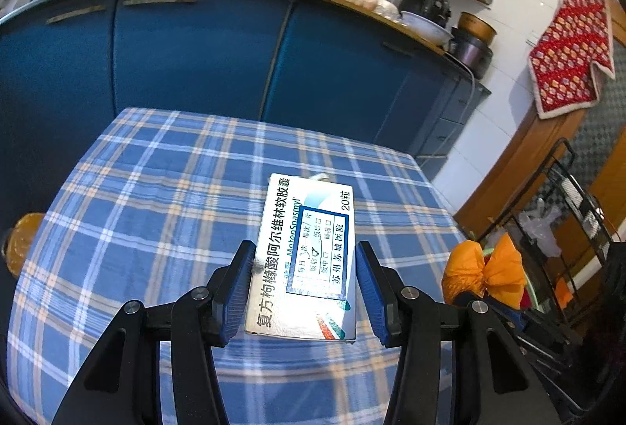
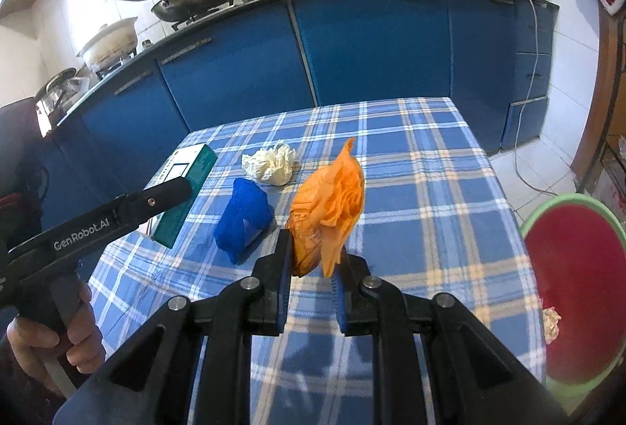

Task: Collect trash
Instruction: 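Carry the medicine box and orange cloth over the red bucket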

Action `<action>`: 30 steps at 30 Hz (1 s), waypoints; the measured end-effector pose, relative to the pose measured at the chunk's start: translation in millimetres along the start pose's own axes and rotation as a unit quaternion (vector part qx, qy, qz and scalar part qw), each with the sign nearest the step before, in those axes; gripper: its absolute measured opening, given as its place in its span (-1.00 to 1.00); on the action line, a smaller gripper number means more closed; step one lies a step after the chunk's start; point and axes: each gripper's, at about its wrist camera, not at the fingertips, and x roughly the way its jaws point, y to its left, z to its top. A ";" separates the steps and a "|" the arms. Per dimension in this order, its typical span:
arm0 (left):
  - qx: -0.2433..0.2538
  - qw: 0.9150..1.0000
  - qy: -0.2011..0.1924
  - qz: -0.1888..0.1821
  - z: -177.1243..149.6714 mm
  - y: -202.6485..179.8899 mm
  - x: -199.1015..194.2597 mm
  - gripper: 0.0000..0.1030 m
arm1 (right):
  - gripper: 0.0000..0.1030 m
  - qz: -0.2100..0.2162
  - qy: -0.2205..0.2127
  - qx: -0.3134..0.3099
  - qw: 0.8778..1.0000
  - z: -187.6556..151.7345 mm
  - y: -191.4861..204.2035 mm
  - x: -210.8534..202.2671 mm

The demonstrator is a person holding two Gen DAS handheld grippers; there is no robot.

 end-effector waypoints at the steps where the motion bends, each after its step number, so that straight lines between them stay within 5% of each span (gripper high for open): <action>1: 0.004 1.000 0.001 -0.003 -0.6 -4.0 -0.7 0.02 | -0.60 0.000 -0.002 0.003 1.000 -1.8 -2.4 -3.8; 30: 0.116 0.987 0.062 -0.089 -34.1 -133.4 22.0 0.02 | -0.60 -0.066 -0.043 0.125 0.989 -46.6 -114.4 -92.7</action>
